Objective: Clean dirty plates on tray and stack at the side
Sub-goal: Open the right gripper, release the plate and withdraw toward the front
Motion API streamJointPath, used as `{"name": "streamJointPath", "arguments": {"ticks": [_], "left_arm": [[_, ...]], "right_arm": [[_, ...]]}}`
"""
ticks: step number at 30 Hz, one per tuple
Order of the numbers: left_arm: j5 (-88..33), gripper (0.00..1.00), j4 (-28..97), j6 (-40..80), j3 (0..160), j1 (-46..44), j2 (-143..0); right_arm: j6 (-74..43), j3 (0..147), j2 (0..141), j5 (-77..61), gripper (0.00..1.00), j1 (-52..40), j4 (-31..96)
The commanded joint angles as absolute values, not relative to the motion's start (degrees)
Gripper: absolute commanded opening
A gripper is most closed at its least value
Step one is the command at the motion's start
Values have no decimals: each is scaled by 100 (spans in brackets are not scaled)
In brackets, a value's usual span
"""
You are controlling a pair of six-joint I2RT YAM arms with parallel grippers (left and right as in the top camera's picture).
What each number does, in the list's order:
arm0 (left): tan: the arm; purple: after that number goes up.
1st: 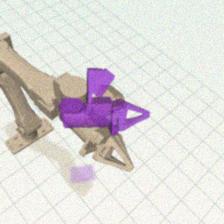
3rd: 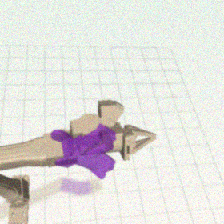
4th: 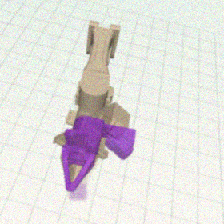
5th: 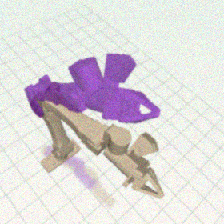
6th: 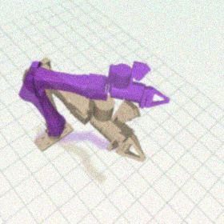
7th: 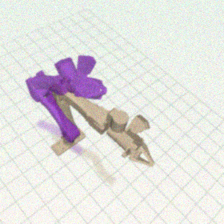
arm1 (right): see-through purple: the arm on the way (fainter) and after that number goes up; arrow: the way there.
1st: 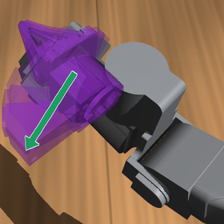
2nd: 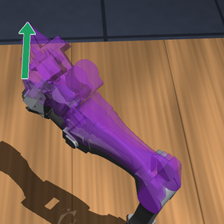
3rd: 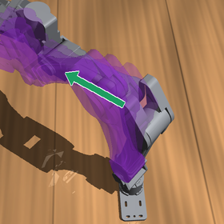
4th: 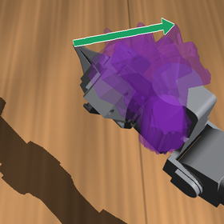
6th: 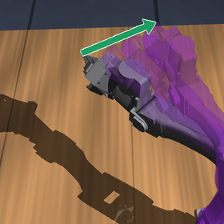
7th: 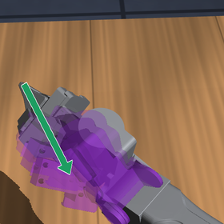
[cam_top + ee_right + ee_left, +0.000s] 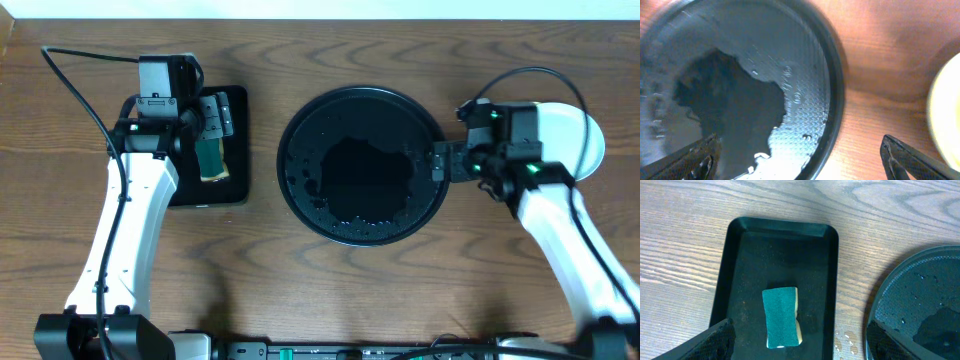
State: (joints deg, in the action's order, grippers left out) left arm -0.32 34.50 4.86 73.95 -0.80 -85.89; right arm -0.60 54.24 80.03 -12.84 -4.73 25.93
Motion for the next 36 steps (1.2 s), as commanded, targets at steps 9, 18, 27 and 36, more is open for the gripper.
{"name": "streamJointPath", "arguments": {"ticks": [9,18,27,36], "left_arm": [[-86,84,3463,513,7470,-67,-8615],[-86,85,3463,515,7470,-67,-8615],[-86,85,3463,515,7470,-67,-8615],[-86,85,3463,513,7470,-67,-8615]], "right_arm": [[30,5428,4541,-766,99,-510,2812],[655,4611,1710,176,99,-471,2473],[650,2375,51,-200,99,-126,729],[558,685,32,-392,99,-78,-1175]]}}
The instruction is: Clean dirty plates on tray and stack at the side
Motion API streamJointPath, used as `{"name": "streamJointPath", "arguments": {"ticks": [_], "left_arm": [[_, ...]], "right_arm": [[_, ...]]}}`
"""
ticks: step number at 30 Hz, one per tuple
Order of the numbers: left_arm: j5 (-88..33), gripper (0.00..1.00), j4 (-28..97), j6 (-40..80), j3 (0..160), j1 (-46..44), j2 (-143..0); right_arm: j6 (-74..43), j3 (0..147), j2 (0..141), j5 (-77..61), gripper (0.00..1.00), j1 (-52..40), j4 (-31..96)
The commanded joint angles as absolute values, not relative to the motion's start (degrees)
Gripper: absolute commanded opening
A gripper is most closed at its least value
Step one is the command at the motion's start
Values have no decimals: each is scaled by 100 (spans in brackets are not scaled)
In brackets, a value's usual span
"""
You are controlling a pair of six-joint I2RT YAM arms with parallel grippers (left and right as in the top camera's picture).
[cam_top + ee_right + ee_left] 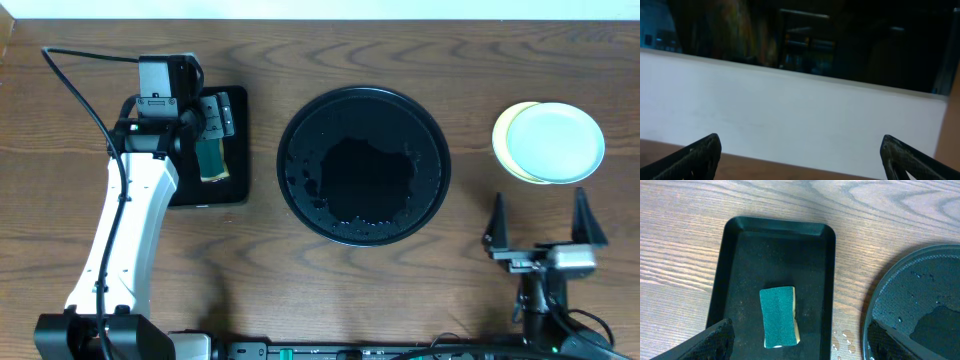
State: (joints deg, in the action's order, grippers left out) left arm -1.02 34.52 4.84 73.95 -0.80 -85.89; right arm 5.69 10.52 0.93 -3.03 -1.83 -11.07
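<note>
The round black tray [340, 112] lies mid-table, wet, with no plates on it. A pale plate [556, 142] rests on a yellow plate [502, 135] at the far right. A green sponge [779, 316] lies in the small rectangular black tray [740, 255] on the left. My left gripper [797, 340] hovers open above the sponge, holding nothing. My right gripper [540, 205] stands open at the front right, empty; in its wrist view the right gripper [800, 160] faces the far wall.
Water drops [842, 341] lie on the wood between the small tray and the round tray [920, 290]. A black cable [80, 90] runs along the left arm. The white wall [790, 95] lies beyond the table's far edge.
My right gripper was at the round tray's right rim, beside the plates; now it is back at the table's front right, open and facing the far wall. The left gripper has barely shifted.
</note>
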Motion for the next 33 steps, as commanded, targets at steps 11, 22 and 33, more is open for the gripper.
{"name": "streamJointPath", "arguments": {"ticks": [11,22,33], "left_arm": [[-86,85,3463,515,7470,-67,-8615],[-86,85,3463,515,7470,-67,-8615],[-86,85,3463,515,7470,-67,-8615]], "right_arm": [[432,27,27,-390,99,-191,-447],[368,30,30,-344,99,-189,408],[368,30,32,-344,99,-189,408]]}}
